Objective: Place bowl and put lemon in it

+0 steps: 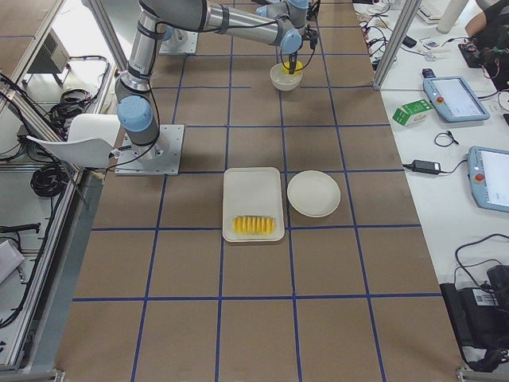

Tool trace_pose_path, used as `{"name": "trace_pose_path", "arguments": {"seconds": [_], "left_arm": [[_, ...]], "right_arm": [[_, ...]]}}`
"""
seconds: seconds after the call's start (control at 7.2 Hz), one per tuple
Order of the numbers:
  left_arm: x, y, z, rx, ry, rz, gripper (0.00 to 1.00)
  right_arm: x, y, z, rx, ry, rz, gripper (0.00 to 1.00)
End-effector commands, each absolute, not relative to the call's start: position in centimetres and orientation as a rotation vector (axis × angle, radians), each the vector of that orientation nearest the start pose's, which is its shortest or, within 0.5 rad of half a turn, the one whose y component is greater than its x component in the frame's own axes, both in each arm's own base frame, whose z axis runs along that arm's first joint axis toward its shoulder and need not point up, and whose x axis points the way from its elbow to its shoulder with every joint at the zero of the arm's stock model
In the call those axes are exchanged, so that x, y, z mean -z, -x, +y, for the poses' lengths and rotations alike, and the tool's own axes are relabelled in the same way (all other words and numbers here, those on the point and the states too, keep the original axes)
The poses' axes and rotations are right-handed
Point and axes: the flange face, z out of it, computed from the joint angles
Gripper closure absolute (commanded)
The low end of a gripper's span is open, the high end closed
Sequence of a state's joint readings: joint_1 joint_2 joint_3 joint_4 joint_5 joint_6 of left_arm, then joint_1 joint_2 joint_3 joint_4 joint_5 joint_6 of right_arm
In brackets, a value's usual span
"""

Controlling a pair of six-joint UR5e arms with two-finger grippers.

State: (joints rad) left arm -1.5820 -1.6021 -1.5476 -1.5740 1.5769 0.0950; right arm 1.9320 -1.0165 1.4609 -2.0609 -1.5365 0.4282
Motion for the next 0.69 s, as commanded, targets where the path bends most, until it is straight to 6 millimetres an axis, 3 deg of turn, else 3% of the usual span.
{"name": "trace_pose_path", "arguments": {"seconds": [0.0,0.14,0.28,0.42,0.56], "left_arm": [[-49.8,10.8,-49.7,0.013,-0.084,3.131,0.00],[-49.5,11.1,-50.2,0.014,-0.065,3.136,0.00],[-49.7,11.1,-50.5,0.024,-0.067,3.141,0.00],[-49.9,11.2,-50.6,0.032,-0.068,3.145,0.00],[-49.9,11.2,-50.7,0.032,-0.068,3.147,0.00]], "right_arm": [[-23.0,-36.9,-58.4,0.016,-0.090,3.098,0.75],[-22.5,-36.8,-58.2,0.012,-0.087,3.099,0.73],[-22.6,-36.8,-58.3,0.014,-0.099,3.098,0.60],[-22.8,-36.8,-58.1,0.020,-0.102,3.099,0.06],[-23.1,-36.8,-58.1,0.024,-0.085,3.106,0.00]]}}
